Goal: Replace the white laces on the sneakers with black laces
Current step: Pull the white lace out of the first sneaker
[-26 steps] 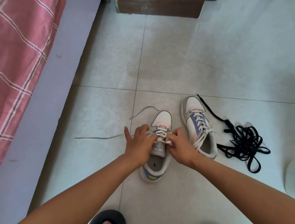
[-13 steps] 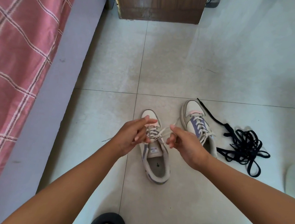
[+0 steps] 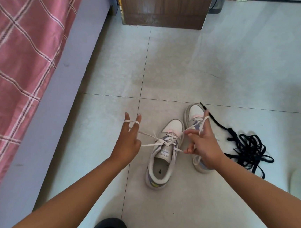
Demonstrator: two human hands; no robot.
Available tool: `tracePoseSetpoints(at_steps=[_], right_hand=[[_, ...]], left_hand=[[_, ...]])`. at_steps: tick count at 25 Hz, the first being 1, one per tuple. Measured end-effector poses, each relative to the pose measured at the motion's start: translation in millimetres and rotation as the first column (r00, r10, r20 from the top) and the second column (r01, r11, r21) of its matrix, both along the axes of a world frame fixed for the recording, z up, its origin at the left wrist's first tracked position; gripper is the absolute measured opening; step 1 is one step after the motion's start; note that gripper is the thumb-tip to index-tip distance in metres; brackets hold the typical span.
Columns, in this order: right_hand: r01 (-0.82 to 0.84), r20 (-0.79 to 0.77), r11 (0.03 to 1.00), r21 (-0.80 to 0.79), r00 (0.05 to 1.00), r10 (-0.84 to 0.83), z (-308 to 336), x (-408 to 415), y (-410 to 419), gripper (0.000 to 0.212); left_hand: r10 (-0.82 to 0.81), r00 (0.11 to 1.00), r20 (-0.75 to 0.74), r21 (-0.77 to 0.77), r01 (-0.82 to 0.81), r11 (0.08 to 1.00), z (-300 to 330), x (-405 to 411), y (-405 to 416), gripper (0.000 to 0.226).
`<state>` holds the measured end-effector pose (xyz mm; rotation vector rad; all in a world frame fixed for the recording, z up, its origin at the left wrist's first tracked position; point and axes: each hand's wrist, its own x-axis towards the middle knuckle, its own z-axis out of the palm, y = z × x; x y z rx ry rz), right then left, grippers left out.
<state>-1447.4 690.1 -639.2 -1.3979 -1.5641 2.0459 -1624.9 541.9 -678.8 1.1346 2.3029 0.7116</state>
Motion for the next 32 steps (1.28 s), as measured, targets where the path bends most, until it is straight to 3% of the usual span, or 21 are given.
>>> tracePoseSetpoints(at_steps=[3,6,8,10,13,16,17,18,20,21,22,24,26,29,32], right_hand=[[0.055,0.039,0.996,0.07,0.998,-0.058,1.2,4.3,14.8,0.094],[0.203,0.011,0.976,0.078,0.979,-0.204,-0.7,8.4,27.9,0.096],[0.368,-0.027,0.928,0.051,0.93,-0.367,-2.7,13.7,40.8,0.088],[0.409,-0.006,0.904,0.126,0.911,-0.411,-2.9,19.4,51.5,0.065],[0.082,0.188,0.936,0.341,0.97,-0.153,-0.9,23.8,54.7,0.034],[-0.308,0.398,0.913,0.266,0.898,0.187,5.1,15.7,48.0,0.038],[-0.44,0.495,0.849,0.291,0.829,0.26,5.4,10.7,44.1,0.044],[-0.57,0.588,0.714,0.407,0.761,0.273,6.2,3.2,38.2,0.05],[-0.69,0.635,0.325,0.647,0.723,0.271,3.8,-15.4,23.3,0.063],[-0.683,0.616,0.221,0.696,0.726,0.305,3.5,-25.7,14.3,0.065],[-0.71,0.62,0.21,0.672,0.695,0.365,4.0,-35.7,5.1,0.063],[-0.816,0.658,0.341,0.466,0.577,0.484,-1.0,-54.6,-13.9,0.054],[-0.905,0.726,0.337,0.258,0.412,0.55,-14.9,-72.4,-28.1,0.047],[-0.933,0.79,0.271,0.238,0.348,0.505,-30.1,-87.6,-32.1,0.038],[-0.942,0.855,0.228,0.247,0.323,0.406,-35.1,-83.3,-22.0,0.029]], left_hand=[[-0.103,0.949,-0.299,-0.262,0.022,0.965,-13.0,-14.4,-3.5,0.087],[-0.21,0.877,-0.433,-0.436,0.0,0.9,-13.6,-28.5,-8.2,0.084],[-0.257,0.825,-0.503,-0.504,-0.038,0.863,-10.8,-35.6,-11.5,0.082],[-0.291,0.781,-0.552,-0.563,-0.092,0.821,-8.4,-39.8,-16.1,0.089],[-0.395,0.715,-0.577,-0.635,-0.088,0.768,-4.1,-38.5,-25.4,0.097],[-0.39,0.676,-0.625,-0.57,-0.054,0.82,-6.4,-39.0,-27.9,0.091],[-0.394,0.665,-0.634,-0.531,-0.004,0.848,-8.5,-41.1,-27.6,0.074],[-0.374,0.654,-0.657,-0.473,0.029,0.881,-8.9,-42.3,-27.2,0.051],[-0.279,0.71,-0.647,-0.345,0.054,0.937,5.8,-42.1,-22.1,0.014],[-0.187,0.776,-0.602,-0.278,0.016,0.961,13.6,-39.2,-18.4,0.016],[-0.074,0.837,-0.542,-0.196,-0.04,0.98,18.8,-36.5,-14.8,0.023],[0.104,0.937,-0.333,-0.061,-0.131,0.989,34.0,-30.4,-7.9,0.032],[0.213,0.977,-0.027,-0.009,-0.213,0.977,46.4,-20.8,-6.9,0.033],[0.346,0.905,0.247,0.057,-0.37,0.927,53.1,-8.2,-13.5,0.034],[0.465,0.695,0.548,0.136,-0.623,0.77,59.6,-17.2,-17.3,0.043]])
